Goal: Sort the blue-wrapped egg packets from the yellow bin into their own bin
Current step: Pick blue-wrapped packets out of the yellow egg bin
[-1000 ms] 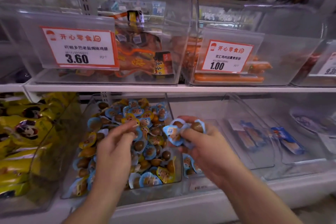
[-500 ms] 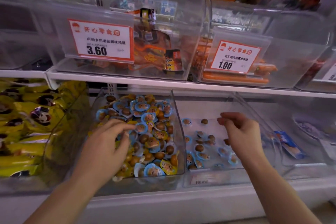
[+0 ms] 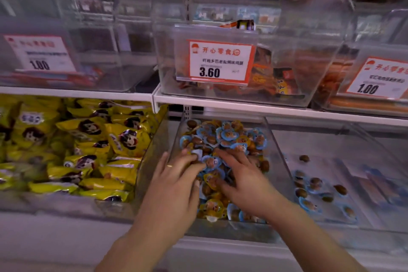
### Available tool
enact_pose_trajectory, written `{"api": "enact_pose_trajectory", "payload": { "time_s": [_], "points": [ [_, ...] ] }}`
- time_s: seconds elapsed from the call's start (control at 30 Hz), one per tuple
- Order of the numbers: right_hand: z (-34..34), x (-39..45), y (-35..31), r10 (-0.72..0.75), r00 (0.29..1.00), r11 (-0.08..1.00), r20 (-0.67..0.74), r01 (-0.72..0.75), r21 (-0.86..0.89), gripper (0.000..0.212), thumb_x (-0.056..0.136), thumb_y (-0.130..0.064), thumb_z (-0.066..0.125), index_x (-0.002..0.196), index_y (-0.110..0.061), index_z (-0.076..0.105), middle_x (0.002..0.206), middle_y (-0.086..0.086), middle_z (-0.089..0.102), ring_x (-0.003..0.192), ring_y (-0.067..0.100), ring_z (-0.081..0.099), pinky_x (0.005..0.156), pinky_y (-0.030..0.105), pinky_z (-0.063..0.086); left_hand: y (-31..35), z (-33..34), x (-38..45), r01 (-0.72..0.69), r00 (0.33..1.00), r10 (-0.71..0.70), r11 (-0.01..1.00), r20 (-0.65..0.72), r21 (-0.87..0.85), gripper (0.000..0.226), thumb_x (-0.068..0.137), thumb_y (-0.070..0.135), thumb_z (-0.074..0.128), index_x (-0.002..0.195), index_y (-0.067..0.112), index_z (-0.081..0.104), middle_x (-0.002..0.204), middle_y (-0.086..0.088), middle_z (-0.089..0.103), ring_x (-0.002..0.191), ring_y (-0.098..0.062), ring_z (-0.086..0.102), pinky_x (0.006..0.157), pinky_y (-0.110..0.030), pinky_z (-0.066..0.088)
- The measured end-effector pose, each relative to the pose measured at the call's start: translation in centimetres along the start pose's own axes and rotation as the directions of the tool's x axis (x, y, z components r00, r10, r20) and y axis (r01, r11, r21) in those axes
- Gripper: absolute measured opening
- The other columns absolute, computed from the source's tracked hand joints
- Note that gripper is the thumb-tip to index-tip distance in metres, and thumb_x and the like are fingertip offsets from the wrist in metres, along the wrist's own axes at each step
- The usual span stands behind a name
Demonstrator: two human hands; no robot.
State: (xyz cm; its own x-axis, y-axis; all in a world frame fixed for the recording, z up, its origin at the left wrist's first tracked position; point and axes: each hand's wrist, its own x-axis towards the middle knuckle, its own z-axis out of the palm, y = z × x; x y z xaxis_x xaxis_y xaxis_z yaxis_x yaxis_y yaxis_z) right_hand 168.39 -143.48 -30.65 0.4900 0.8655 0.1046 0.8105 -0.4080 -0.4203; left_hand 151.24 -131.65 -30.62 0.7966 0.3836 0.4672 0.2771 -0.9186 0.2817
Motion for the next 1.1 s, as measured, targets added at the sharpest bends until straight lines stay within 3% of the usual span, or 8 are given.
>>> {"api": "enact_pose_trajectory", "payload": {
  "time_s": [0.1, 0.2, 0.3, 0.43, 0.53, 0.73, 0.93, 1.1],
  "points": [
    [0.5, 1.3, -0.4, -0.023, 0.996, 0.999, 0.087, 0.027, -0.042, 0.065, 0.091, -0.046, 0.05, 0.153, -0.045, 0.03, 0.159, -0.008, 0.025, 0.149, 0.026, 0.013, 0.122, 0.043, 0.02, -0.7, 0.2, 1.3, -0.045, 0.991, 0.032, 0.994, 0.131, 0.101, 0.041, 0.089, 0.032, 0.051, 0.129, 0.029, 0.061, 0.136, 0.008, 0.056, 0.132, -0.019, 0.05, 0.114, -0.05, 0.03],
    [0.5, 1.8, -0.9, -0.051, 0.987, 0.991, 0.151, 0.069, -0.111, 0.067, 0.082, -0.046, 0.036, 0.15, -0.045, 0.036, 0.156, -0.01, 0.031, 0.143, 0.024, 0.023, 0.119, 0.042, 0.026, -1.3, 0.5, 1.7, -0.061, 0.985, 0.038, 0.988, 0.165, 0.14, 0.042, 0.085, 0.037, 0.055, 0.126, 0.029, 0.062, 0.135, 0.007, 0.057, 0.116, -0.019, 0.06, 0.101, -0.043, 0.044],
    [-0.3, 1.9, -0.4, -0.031, 0.986, 0.995, 0.167, 0.047, -0.093, 0.067, 0.08, -0.043, 0.044, 0.146, -0.04, 0.044, 0.148, -0.007, 0.042, 0.138, 0.022, 0.035, 0.117, 0.039, 0.03, -1.6, 0.8, 1.9, -0.047, 0.987, 0.026, 0.99, 0.158, 0.129, 0.048, 0.086, 0.041, 0.056, 0.133, 0.029, 0.055, 0.145, 0.006, 0.049, 0.117, -0.02, 0.06, 0.098, -0.041, 0.045],
    [-1.5, 1.4, 1.2, 0.05, 0.997, 0.999, 0.055, -0.049, -0.018, 0.04, 0.083, -0.037, 0.076, 0.121, -0.034, 0.063, 0.121, -0.006, 0.053, 0.11, 0.014, 0.058, 0.092, 0.021, 0.046, -1.4, 1.1, 2.2, -0.079, 0.979, 0.046, 0.984, 0.199, 0.162, 0.06, 0.089, 0.036, 0.046, 0.148, 0.032, 0.036, 0.155, 0.009, 0.038, 0.141, -0.019, 0.034, 0.1, -0.041, 0.034],
    [-1.5, 0.8, 1.8, 0.097, 0.993, 0.992, -0.062, -0.092, 0.085, 0.018, 0.086, -0.026, 0.076, 0.099, -0.031, 0.065, 0.106, -0.005, 0.058, 0.088, 0.001, 0.058, 0.072, 0.003, 0.04, -1.2, 1.3, 2.6, -0.085, 0.97, 0.03, 0.971, 0.241, 0.223, 0.064, 0.086, 0.029, 0.053, 0.147, 0.033, 0.035, 0.155, 0.005, 0.034, 0.14, -0.024, 0.027, 0.097, -0.044, 0.029],
    [-1.2, -0.2, 1.6, 0.166, 0.952, 0.975, -0.258, -0.119, 0.189, 0.016, 0.096, -0.018, 0.062, 0.108, -0.027, 0.07, 0.102, -0.009, 0.062, 0.08, 0.005, 0.059, 0.06, 0.009, 0.038, -0.5, 1.3, 2.9, 0.0, 0.974, -0.069, 0.952, 0.218, 0.305, 0.05, 0.086, 0.032, 0.061, 0.135, 0.034, 0.05, 0.142, 0.005, 0.042, 0.127, -0.027, 0.035, 0.094, -0.044, 0.029],
    [-2.6, -0.7, 1.4, 0.434, 0.884, 0.64, -0.175, -0.165, 0.75, 0.023, 0.093, -0.019, 0.068, 0.113, -0.03, 0.072, 0.095, -0.005, 0.074, 0.076, 0.001, 0.07, 0.061, 0.013, 0.05, -0.5, 1.0, 3.2, 0.002, 0.968, -0.075, 0.957, 0.241, 0.289, 0.034, 0.086, 0.037, 0.058, 0.12, 0.038, 0.06, 0.14, 0.014, 0.051, 0.123, -0.02, 0.049, 0.091, -0.04, 0.033],
    [-2.1, -1.5, 0.4, 0.415, 0.909, 0.46, -0.042, -0.169, 0.872, 0.021, 0.094, -0.008, 0.065, 0.099, -0.025, 0.075, 0.08, 0.005, 0.072, 0.062, 0.014, 0.064, 0.055, 0.026, 0.051, -0.4, 0.8, 3.5, 0.034, 0.977, -0.087, 0.965, 0.194, 0.261, 0.021, 0.088, 0.05, 0.058, 0.105, 0.039, 0.062, 0.116, 0.016, 0.061, 0.11, -0.014, 0.057, 0.087, -0.037, 0.034]
  ]
}}
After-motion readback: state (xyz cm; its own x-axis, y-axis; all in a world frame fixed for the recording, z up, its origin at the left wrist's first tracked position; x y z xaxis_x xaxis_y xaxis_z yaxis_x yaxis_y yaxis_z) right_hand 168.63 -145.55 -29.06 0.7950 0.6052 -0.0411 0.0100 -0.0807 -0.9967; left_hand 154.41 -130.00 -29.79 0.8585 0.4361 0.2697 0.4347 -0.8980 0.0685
